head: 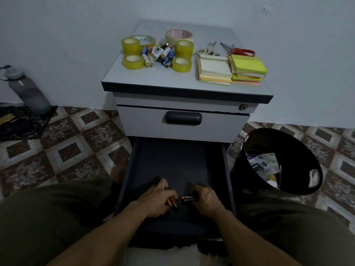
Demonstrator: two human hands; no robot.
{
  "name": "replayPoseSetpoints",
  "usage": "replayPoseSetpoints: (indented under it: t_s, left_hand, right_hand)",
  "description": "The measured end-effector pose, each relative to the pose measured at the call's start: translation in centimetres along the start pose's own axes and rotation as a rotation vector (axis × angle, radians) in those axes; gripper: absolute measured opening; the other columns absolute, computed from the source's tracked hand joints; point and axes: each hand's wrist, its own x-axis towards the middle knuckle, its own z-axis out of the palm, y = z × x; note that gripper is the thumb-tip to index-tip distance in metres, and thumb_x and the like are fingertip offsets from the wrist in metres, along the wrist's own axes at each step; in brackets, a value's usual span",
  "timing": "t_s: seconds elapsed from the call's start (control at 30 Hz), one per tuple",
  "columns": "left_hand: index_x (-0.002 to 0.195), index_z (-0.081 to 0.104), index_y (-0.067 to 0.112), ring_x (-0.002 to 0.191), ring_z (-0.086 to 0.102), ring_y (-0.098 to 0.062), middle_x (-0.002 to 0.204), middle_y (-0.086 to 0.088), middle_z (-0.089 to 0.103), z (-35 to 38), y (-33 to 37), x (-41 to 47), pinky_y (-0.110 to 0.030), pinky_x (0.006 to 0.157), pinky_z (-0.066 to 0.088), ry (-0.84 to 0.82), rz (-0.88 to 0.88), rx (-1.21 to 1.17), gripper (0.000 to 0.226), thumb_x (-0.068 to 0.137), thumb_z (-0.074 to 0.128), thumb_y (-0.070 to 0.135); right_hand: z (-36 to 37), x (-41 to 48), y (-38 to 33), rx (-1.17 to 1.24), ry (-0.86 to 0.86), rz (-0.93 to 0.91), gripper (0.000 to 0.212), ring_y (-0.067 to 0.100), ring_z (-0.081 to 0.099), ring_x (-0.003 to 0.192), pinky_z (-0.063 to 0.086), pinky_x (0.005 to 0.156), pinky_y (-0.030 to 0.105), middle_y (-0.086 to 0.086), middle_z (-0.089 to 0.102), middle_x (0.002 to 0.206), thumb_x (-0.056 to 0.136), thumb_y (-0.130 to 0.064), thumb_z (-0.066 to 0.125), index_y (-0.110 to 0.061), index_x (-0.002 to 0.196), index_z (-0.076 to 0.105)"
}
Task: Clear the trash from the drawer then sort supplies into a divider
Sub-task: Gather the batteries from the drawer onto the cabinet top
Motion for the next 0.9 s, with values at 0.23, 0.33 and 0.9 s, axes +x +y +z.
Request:
replayPoseSetpoints:
  t_s: [0.23,0.33,0.9]
  left_hand:
    - [0.124,0.061,0.034,0.107,0.05,-0.011,0.117,0.005,0.038,-0.6,-1.2,-0.1,-0.026,0.101,0.045,0.071,-0.211,-0.281,0.052,0.077,0.082,0.024]
    - [0.127,0.062,0.027,0.107,0.054,-0.015,0.117,0.001,0.04,-0.7,-1.9,0.0,-0.026,0.102,0.046,0.102,-0.254,-0.382,0.059,0.075,0.08,0.007]
    - [0.109,0.061,0.032,0.102,0.048,-0.007,0.114,0.013,0.039,-1.6,-2.2,-0.2,-0.026,0.092,0.045,0.077,-0.109,-0.113,0.034,0.08,0.078,0.029]
  right_hand:
    - [0.4,0.5,0.0,0.095,0.094,0.094,0.022,0.023,0.063,0.096,0.047,0.08,0.023,0.009,0.066,0.106,0.08,-0.028,0.076,-0.017,0.096,0.065]
    - [0.5,0.6,0.0,0.154,0.094,0.121,0.023,0.023,0.064,0.092,0.054,0.082,0.032,0.008,0.065,0.104,0.081,-0.023,0.076,-0.014,0.097,0.064]
    - [0.4,0.9,-0.7,0.055,0.057,0.022,0.023,0.018,0.06,0.096,0.052,0.082,0.029,0.003,0.062,0.109,0.08,-0.019,0.072,-0.019,0.101,0.061]
